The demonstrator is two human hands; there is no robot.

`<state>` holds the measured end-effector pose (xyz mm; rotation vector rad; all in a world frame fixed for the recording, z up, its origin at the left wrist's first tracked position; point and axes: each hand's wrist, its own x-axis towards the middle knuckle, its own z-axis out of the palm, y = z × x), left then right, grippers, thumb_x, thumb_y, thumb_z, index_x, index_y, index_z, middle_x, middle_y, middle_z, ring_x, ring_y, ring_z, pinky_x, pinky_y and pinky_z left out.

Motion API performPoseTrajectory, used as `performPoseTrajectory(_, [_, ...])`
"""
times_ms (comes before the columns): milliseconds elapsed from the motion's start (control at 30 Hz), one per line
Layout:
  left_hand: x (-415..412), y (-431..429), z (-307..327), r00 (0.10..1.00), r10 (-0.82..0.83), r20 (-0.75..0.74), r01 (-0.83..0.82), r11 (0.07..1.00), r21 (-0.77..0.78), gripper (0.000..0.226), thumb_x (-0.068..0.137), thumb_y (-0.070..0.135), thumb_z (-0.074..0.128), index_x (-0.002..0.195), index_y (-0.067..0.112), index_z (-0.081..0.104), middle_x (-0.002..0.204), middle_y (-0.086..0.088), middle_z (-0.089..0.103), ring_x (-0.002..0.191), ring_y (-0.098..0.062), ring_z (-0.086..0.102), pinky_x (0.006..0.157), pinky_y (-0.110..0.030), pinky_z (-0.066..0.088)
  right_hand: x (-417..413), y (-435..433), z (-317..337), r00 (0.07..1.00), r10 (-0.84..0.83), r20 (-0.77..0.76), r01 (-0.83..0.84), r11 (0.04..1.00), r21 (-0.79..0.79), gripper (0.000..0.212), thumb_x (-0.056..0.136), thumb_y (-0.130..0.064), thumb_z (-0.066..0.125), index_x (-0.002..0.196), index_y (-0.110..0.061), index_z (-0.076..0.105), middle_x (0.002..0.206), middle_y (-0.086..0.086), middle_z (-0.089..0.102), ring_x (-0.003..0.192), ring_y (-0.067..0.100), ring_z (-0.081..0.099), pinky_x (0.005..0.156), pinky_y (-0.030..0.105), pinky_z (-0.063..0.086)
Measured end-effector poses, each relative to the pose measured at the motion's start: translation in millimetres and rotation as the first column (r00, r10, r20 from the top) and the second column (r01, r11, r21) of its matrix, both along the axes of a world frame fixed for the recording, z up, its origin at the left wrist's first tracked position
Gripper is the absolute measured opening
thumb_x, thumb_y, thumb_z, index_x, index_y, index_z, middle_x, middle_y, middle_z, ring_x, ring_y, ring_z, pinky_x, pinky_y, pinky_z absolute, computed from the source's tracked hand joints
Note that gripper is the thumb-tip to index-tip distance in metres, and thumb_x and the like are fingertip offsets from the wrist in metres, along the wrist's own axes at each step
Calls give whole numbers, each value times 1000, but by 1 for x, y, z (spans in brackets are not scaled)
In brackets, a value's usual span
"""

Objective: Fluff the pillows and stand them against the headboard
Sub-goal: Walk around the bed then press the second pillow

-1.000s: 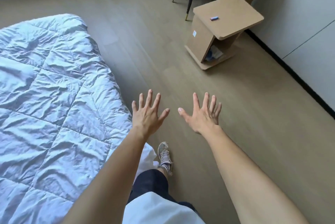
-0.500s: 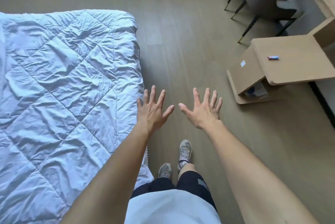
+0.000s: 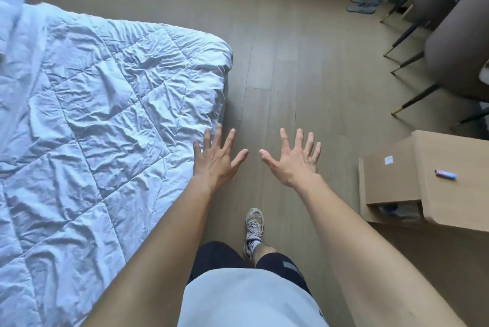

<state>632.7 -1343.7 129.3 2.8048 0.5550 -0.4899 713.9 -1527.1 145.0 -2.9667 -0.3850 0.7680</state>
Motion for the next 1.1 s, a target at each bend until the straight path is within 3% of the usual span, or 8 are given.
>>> performPoseTrajectory(100, [40,7,4,998,61,-18,-62,998,-17,76,98,72,16,162,34,7,171,-4,-4,157,-31,-4,123,-57,3,46,9,3,999,41,7,-41,999,4,95,86,-86,20,162,-33,-2,168,15,-9,152,41,-20,120,58,-14])
performPoseTrajectory(433, [188,78,4,999,31,35,-33,997,63,74,98,70,17,162,33,11,171,-2,-2,157,-31,-2,123,-58,6,213,65,3,995,98,31,-98,995,-5,97,84,-88,17,162,-33,-3,168,18,-10,152,42,-20,119,60,-15])
performPoseTrajectory(1100, [503,251,-6,990,140,26,-139,990,-8,72,100,69,20,162,33,11,171,-4,-1,157,-30,-1,123,-57,4,546,255,11,983,175,60,-175,985,-9,98,83,-89,18,161,-33,-1,168,20,-3,153,41,-15,120,58,-14])
